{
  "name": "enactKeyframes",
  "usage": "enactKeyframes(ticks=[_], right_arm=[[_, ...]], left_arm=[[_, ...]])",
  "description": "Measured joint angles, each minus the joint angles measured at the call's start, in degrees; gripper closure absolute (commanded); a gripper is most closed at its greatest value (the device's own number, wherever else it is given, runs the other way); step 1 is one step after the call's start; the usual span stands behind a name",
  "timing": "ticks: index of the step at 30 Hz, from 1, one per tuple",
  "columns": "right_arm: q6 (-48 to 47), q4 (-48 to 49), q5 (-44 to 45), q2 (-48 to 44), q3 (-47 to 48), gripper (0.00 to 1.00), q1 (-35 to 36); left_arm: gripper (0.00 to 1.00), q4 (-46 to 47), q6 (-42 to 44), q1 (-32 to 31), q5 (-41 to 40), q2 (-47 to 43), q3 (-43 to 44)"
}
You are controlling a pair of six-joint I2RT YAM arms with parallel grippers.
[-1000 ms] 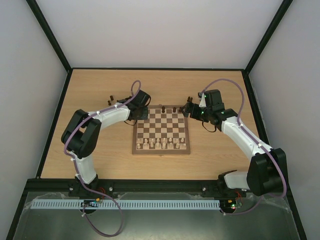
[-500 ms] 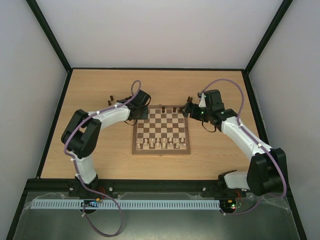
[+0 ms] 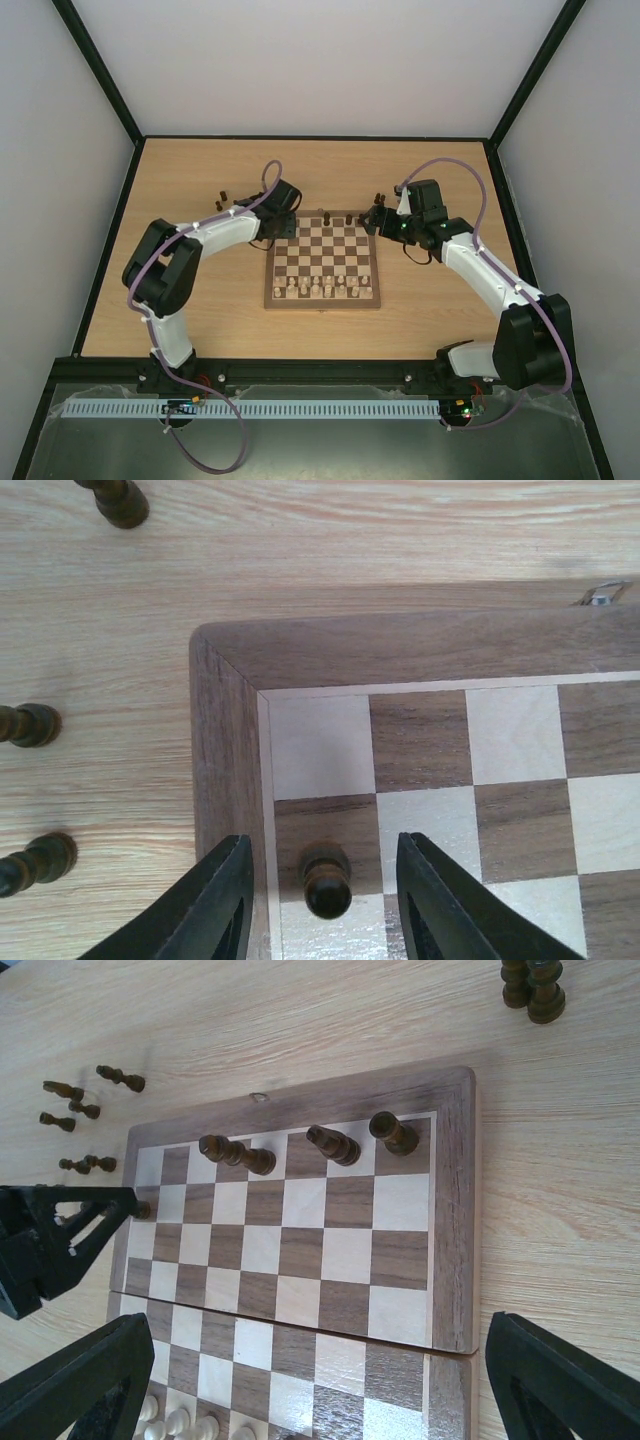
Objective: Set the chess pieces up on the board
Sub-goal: Place the chess piece on the chessboard, then pick up the chess piece at the center of the board.
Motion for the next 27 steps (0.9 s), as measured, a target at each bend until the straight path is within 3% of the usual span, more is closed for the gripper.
enactKeyframes(ticks=[6, 13, 27], right_arm=[[0.0, 0.17, -0.24, 0.02, -0.15, 0.08, 0.02], [0.04, 0.2, -0.9, 0.02, -0.17, 0.09, 0.5], [0.04, 0.2, -1.18, 0.02, -0.2, 0.09, 1.11]], left_arm=[[0.43, -1.01, -0.39, 0.39, -2.34, -6.99, -2.51], [0.41, -0.22, -0.98, 6.43, -4.28, -15.19, -7.65], [0.59, 3.96, -3.15, 8.79, -6.03, -5.25, -10.95]])
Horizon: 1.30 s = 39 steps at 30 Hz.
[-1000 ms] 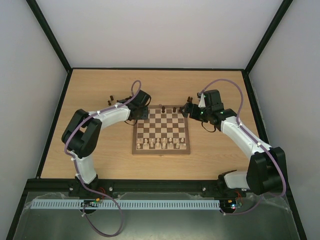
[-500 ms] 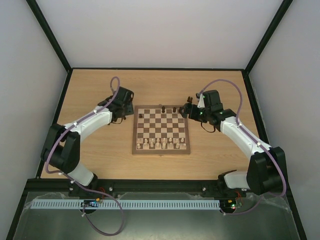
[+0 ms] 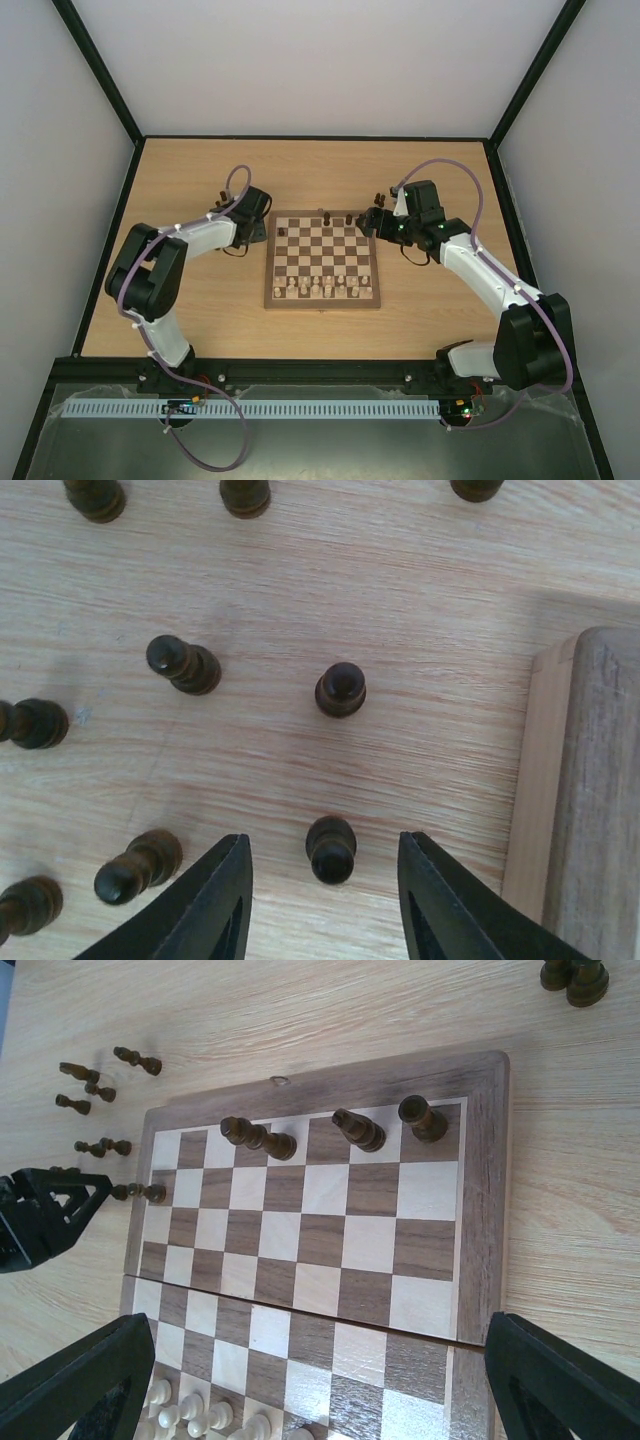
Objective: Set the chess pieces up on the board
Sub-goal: Pick up the chess piece at the center of the board, then place the chess piece on the chessboard.
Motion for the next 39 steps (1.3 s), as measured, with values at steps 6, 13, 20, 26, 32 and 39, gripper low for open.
enactKeyframes(ticks=[6, 13, 20, 26, 32, 39], right_arm=[[0.0, 0.0, -0.02, 0.0, 0.0, 0.09, 0.07], [0.0, 0.0, -0.07, 0.0, 0.0, 0.09, 0.09], [0.0, 0.02, -0.09, 0.0, -0.02, 0.09, 0.13], [-0.02, 0.02, -0.09, 0.0, -0.09, 0.09, 0.28], [-0.02, 0.02, -0.09, 0.0, -0.09, 0.09, 0.33], [-0.02, 0.02, 0.31, 0.0, -0.09, 0.09, 0.33]], left_arm=[[0.71, 1.51, 0.13, 1.25, 0.33, 1.88, 0.76], [0.78, 2.91, 0.55, 1.79, 1.49, 3.43, 0.81], [0.97, 3.34, 0.81, 1.77, 2.54, 3.78, 0.81], [0.97, 2.1, 1.07, 1.18, 2.27, 3.17, 0.81], [0.97, -5.14, 2.05, -2.01, -0.15, -0.02, 6.29], [0.95, -9.29, 3.3, -9.16, -0.28, -1.6, 18.23]])
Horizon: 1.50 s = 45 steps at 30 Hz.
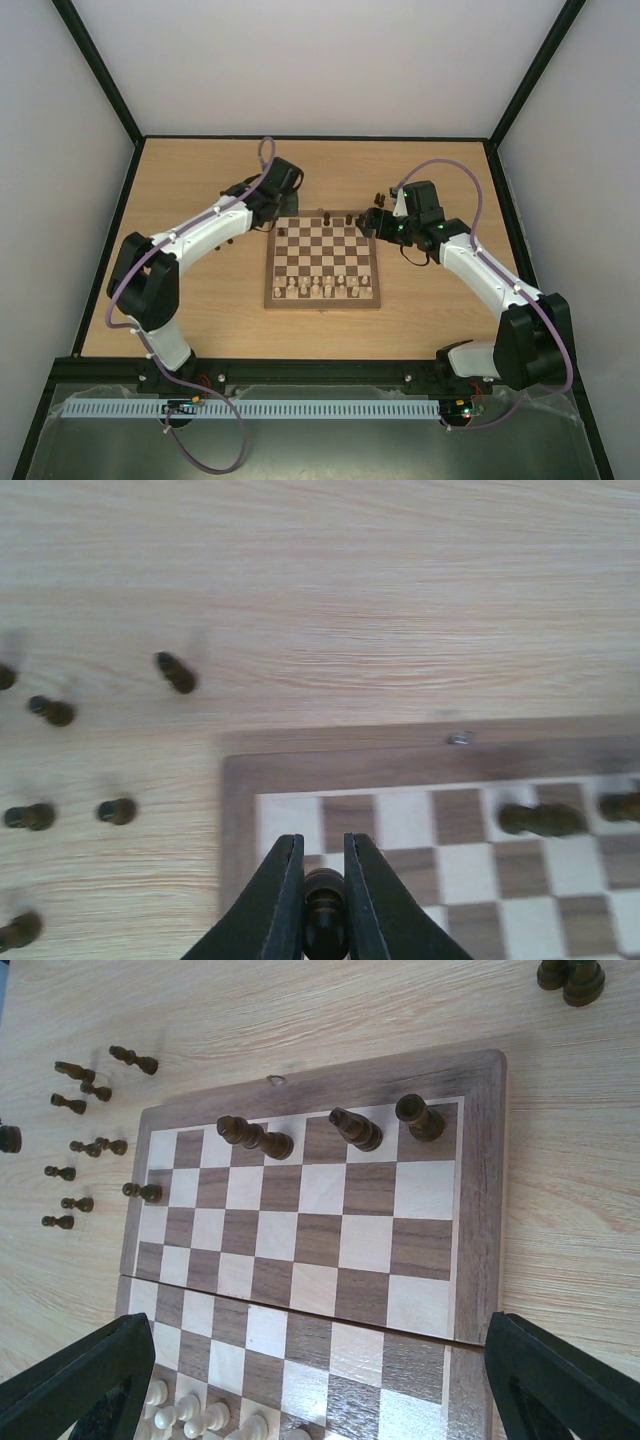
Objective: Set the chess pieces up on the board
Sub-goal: Place the chess piece on the chessboard.
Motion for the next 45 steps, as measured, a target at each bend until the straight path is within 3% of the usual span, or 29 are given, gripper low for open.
enactKeyframes(ticks=[7, 16, 36, 39, 45], right_arm=[[0.0, -0.02, 0.87, 0.0, 0.0, 0.09, 0.0], [0.0, -0.02, 0.9, 0.0, 0.0, 0.09, 0.0], [0.0, 0.0, 0.63, 0.0, -0.02, 0.09, 0.0], [0.0, 0.0, 0.61, 0.0, -0.02, 0.09, 0.0], [0.0, 0.0, 0.24, 0.0, -0.04, 0.09, 0.0]], left_arm=[[0.95, -1.14, 0.11, -5.22, 1.25, 3.58, 3.74], [0.95, -1.03, 0.11, -4.44, 1.49, 10.23, 3.15], [0.92, 1.81, 0.26, -3.34, 3.02, 13.18, 1.09], [0.87, 2.08, 0.35, -3.34, 3.1, 13.51, 1.07], [0.65, 2.45, 0.7, -3.34, 3.19, 13.64, 0.96]])
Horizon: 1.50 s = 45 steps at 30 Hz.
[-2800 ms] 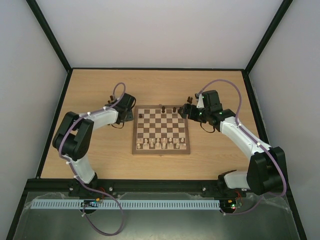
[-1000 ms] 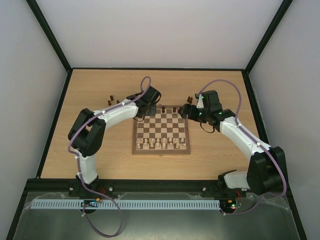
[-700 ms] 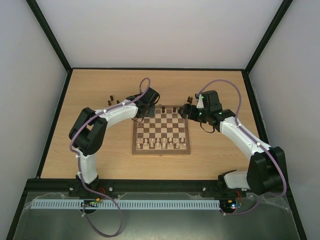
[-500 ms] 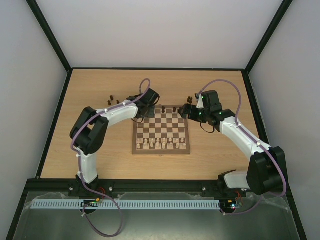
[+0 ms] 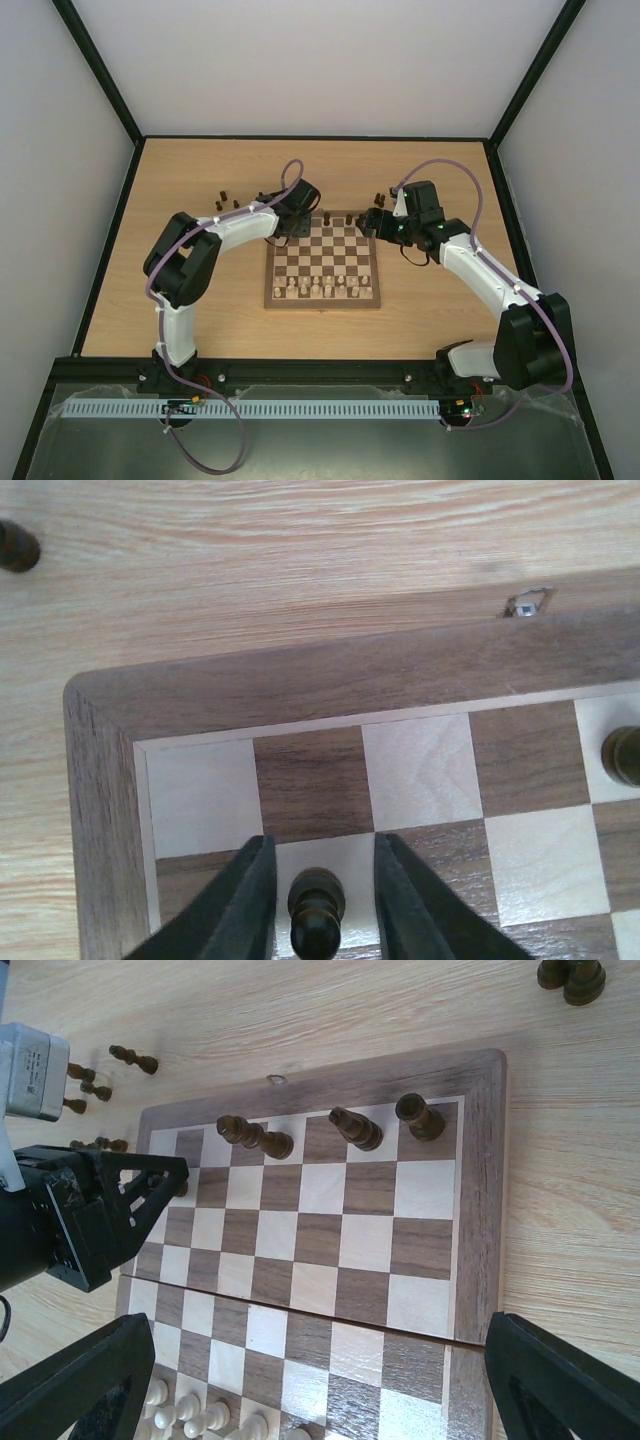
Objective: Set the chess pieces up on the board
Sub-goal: Place the chess piece on the chessboard, then pick up the chess piece at the center of the board.
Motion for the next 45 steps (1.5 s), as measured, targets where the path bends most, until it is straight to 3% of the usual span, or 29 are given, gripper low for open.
enactKeyframes(ticks=[9, 16, 21, 25, 33, 39, 45], right_arm=[[0.02, 0.0, -0.28, 0.0, -0.04, 0.09, 0.0], [0.02, 0.02, -0.72, 0.0, -0.07, 0.09, 0.04], [0.09, 0.04, -1.27, 0.0, -0.13, 0.09, 0.33], [0.13, 0.09, -1.73, 0.0, -0.2, 0.09, 0.85], [0.13, 0.09, -1.86, -0.02, -0.2, 0.08, 1.18], [0.13, 0.09, -1.86, -0.02, -0.2, 0.09, 1.18], [0.13, 0.09, -1.9, -0.02, -0.2, 0.09, 1.18]], left_arm=[[0.54, 0.02, 0.2, 0.0, 0.22, -2.36, -1.05], [0.52, -1.14, 0.02, 1.09, -1.53, -16.92, -3.19], [0.52, -0.2, -0.76, 8.35, -1.7, -25.09, -9.42], [0.53, -0.39, -1.14, 13.79, -1.68, -21.64, -13.44], [0.56, 0.46, -0.63, 14.08, -1.31, -8.0, -9.09], [0.58, 1.68, -0.04, 15.41, -1.33, -5.11, -7.98], [0.71, 2.75, 0.57, 17.46, -1.09, -4.07, -7.74]])
